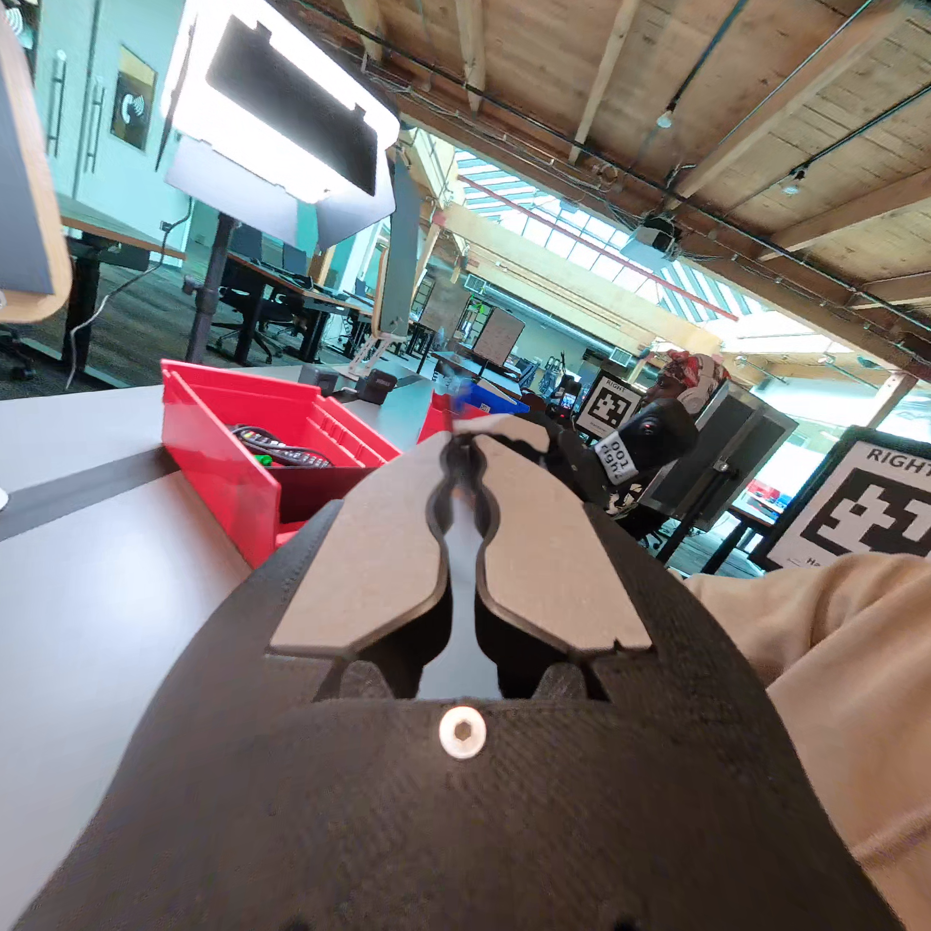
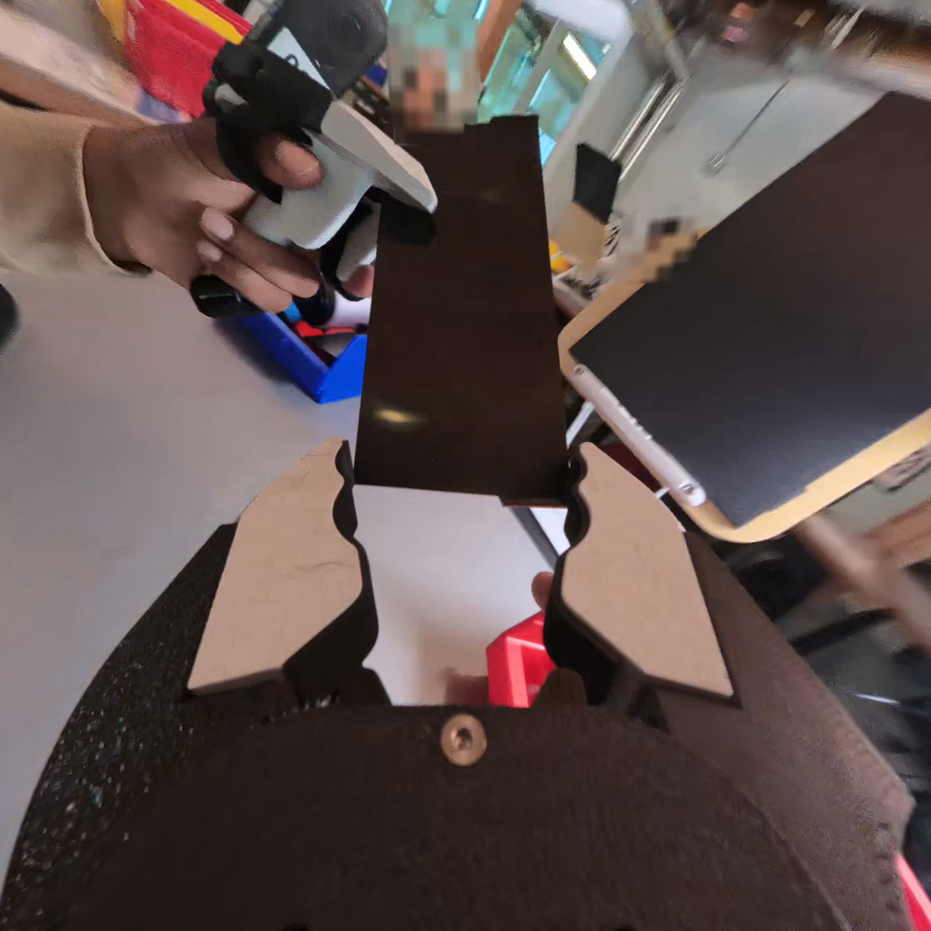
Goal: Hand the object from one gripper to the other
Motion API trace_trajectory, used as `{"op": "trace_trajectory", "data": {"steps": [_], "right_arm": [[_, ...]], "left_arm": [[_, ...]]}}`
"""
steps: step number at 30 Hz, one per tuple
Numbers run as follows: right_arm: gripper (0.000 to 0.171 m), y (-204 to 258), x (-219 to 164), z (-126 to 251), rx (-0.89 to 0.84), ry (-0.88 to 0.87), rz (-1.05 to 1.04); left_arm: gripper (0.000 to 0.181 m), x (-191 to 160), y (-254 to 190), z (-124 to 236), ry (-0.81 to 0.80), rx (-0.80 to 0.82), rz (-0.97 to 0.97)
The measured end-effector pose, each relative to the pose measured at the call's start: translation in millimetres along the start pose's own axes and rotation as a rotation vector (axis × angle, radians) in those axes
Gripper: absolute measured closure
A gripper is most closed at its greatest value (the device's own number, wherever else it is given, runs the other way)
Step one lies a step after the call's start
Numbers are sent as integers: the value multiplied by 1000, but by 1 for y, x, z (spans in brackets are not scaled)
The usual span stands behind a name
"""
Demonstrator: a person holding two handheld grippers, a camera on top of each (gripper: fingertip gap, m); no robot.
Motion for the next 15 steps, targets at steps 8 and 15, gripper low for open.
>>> {"op": "trace_trajectory", "data": {"steps": [8, 15], "right_arm": [[90, 57, -18, -12, 427, 1, -385], [169, 65, 13, -31, 477, 222, -75]], "left_arm": [[179, -51, -13, 45, 19, -96, -72], [141, -60, -12, 54, 54, 28, -147]]}}
Point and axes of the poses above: each gripper's, where its closed fingertips meet, z back along the fingers, x out of its top, y = z × x across the jaws, the point moved 6 cm from there along z, back along the fingers, and after that the axes turned 7 degrees about y, right-handed, at the moved point
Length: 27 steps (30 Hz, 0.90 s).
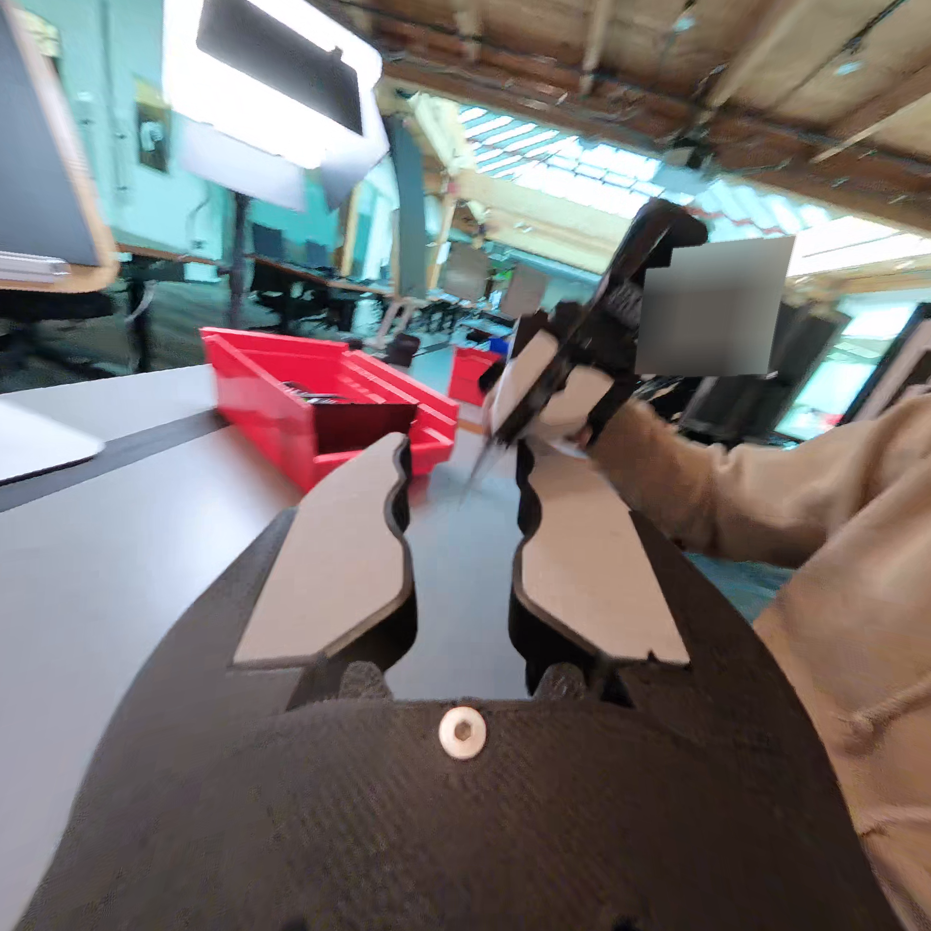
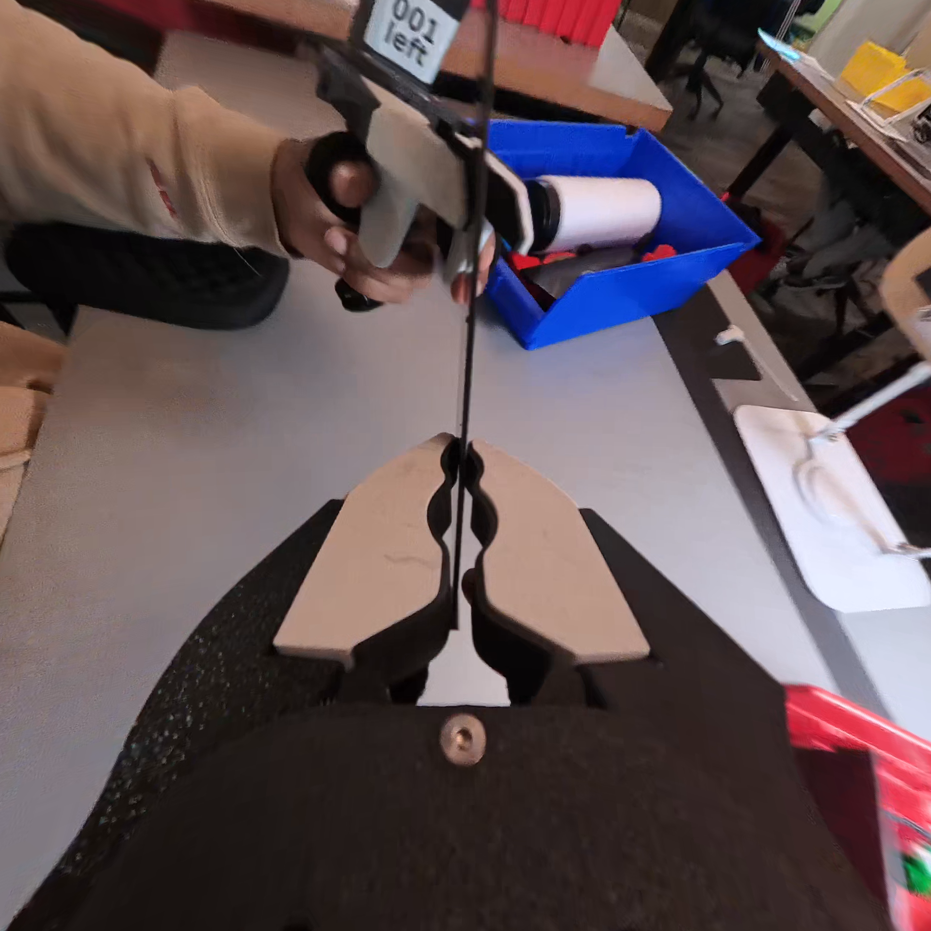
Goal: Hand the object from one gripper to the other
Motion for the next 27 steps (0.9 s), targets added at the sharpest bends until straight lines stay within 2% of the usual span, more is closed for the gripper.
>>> {"op": "trace_trajectory", "data": {"steps": [3, 5, 7, 9, 13, 15, 19, 23, 24, 26, 27], "right_arm": [[169, -43, 8, 39, -170, 106, 0], [169, -86, -9, 68, -348, 291, 1], [169, -132, -41, 98, -543, 509, 18], [169, -170, -84, 125, -666, 783, 14], [169, -208, -166, 149, -738, 1162, -52], [169, -218, -194, 146, -751, 1269, -44], [169, -235, -223, 117, -755, 1247, 6], [163, -244, -213, 92, -709, 1066, -31], [155, -243, -209, 88, -675, 1041, -45], [119, -236, -204, 84, -595, 1032, -116], [110, -232, -198, 82, -563, 998, -161]], "left_arm": [[141, 0, 8, 15, 84, 105, -46], [141, -3, 10, 22, 122, 180, -108], [142, -9, 9, 23, 155, 208, -148], [142, -14, 8, 21, 171, 222, -175], [144, -26, 10, 13, 241, 245, -208], [147, -31, 9, 9, 278, 228, -195], [147, -41, 11, 4, 319, 218, -154], [147, -44, 19, 9, 310, 258, -150], [147, -44, 21, 11, 305, 265, -143], [147, -45, 24, 13, 302, 273, -127], [147, -46, 25, 14, 302, 275, -124]]}}
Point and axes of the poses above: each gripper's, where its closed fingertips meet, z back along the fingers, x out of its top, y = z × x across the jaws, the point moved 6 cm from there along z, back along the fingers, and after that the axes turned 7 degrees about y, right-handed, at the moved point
